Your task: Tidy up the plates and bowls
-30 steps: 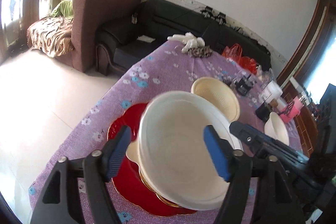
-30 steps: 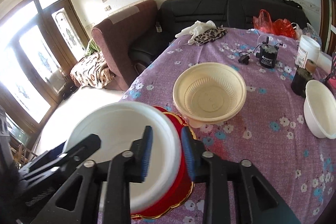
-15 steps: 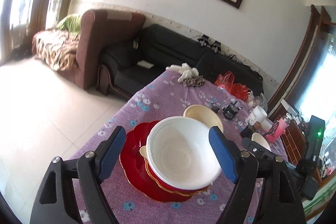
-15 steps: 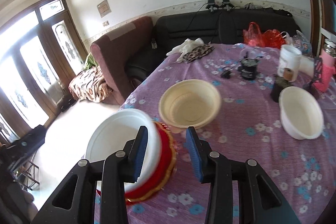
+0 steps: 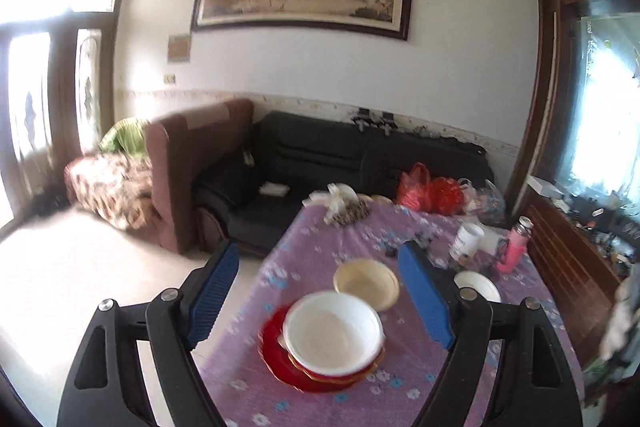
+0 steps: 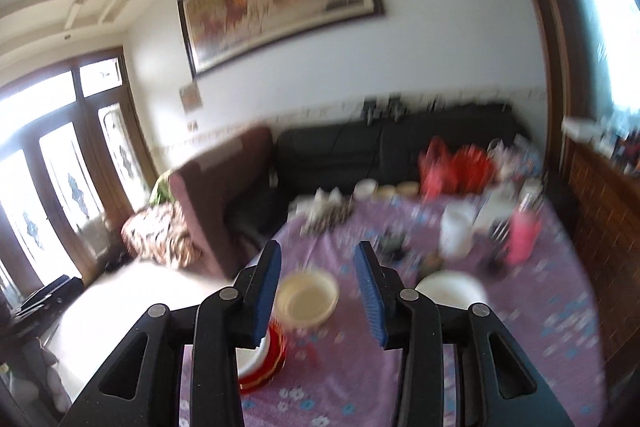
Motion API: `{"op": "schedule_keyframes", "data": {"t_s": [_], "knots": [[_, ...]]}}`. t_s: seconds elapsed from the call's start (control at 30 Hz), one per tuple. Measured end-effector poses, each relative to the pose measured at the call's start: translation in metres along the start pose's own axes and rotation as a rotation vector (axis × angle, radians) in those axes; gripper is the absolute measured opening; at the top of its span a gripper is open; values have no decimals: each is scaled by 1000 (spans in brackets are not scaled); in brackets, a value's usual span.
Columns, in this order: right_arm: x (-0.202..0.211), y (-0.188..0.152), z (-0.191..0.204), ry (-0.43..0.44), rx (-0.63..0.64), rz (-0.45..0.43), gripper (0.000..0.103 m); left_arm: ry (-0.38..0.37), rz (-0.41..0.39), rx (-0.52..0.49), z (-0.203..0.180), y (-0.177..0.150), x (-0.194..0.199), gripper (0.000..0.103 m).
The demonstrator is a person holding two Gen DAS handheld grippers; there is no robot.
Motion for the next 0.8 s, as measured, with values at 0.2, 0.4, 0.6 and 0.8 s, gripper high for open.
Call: {"op": "schedule_keyframes", "data": {"t_s": [0.2,0.4,0.6,0.8], "knots": [[101,134,26,-222,99,-215,56,192,-112,-84,-10,115,32,96],[156,217,28,-343,24,-294,78,187,-135,-152,-48,166,10,100],[95,183,-21,-367,61,-156,83,-109,3,-127,-100,119,-68,100],[-34,85,-115,-372,44,145,82,-314,219,-50,-142,20,-168,100]]}}
Point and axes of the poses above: each gripper's, at about its wrist camera, not at the fingertips, and x roughly against the way its jaws point, z to its left, y to its top, the point moved 1 cm from there along -x, roughly the way its jaws point, and after that the axes turned 8 degrees about -x, right-handed, at the moved point
